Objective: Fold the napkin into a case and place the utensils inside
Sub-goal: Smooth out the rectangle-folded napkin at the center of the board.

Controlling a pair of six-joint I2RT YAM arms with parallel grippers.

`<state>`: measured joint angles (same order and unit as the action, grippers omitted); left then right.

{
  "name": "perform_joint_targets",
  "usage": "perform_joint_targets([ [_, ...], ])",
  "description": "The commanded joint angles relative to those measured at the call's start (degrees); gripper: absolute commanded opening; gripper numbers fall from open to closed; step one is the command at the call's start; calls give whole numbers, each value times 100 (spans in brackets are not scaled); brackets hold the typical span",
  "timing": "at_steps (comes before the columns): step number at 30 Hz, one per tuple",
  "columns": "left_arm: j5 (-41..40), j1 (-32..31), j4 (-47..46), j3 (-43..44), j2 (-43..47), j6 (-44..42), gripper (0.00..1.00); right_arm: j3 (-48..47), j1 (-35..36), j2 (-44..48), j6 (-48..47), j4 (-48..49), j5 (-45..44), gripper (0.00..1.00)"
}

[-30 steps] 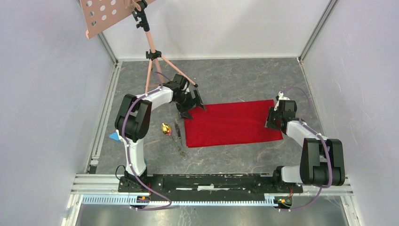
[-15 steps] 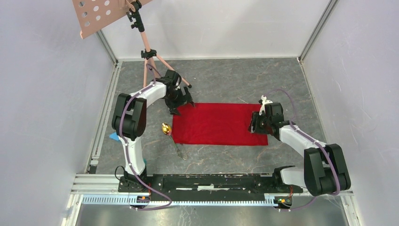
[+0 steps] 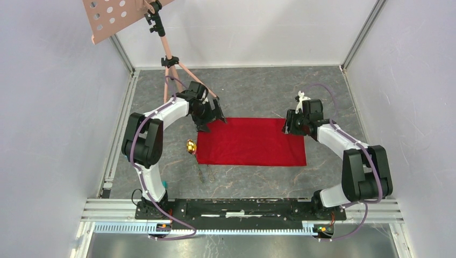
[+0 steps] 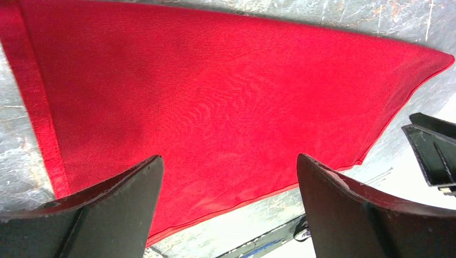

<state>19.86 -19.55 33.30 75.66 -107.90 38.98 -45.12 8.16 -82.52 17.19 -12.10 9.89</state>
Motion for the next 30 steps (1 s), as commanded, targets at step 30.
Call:
perform_joint_targets([
  [30,773,-934,-570,1013,-1226,549,100,-893,-1018,-180,-1052,-2007,-449,64],
])
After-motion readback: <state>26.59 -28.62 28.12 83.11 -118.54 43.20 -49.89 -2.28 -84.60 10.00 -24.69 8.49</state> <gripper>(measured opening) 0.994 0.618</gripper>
